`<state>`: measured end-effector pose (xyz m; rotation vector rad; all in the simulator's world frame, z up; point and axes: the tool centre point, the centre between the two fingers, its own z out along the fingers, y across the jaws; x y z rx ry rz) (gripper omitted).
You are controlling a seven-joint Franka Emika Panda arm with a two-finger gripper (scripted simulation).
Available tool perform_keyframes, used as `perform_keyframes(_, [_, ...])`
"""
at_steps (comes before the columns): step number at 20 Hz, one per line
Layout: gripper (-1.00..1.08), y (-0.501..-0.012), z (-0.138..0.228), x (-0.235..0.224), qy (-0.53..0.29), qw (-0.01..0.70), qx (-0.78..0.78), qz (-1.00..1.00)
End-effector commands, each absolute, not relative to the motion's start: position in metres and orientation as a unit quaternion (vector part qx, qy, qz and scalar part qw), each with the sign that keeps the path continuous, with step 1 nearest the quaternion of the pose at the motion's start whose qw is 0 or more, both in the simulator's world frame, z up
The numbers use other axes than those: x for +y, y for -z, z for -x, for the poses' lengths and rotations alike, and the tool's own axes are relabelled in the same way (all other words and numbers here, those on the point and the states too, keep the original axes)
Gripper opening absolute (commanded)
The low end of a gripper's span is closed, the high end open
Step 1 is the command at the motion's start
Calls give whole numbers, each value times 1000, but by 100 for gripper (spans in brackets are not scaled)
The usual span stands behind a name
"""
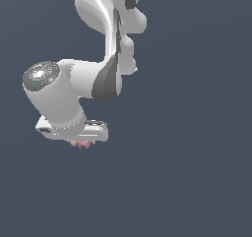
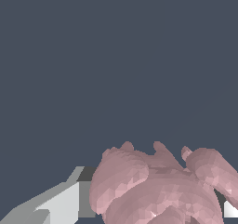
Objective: Pick up the object and move it to a goal position.
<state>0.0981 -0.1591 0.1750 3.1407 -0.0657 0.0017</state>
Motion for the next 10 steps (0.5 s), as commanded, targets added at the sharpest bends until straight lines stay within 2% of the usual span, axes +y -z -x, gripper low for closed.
perform_keyframes(1, [-100, -181, -102, -165, 0, 0, -20, -1000])
perform_keyframes(10, [-100, -188, -107, -171, 0, 0, -20, -1000])
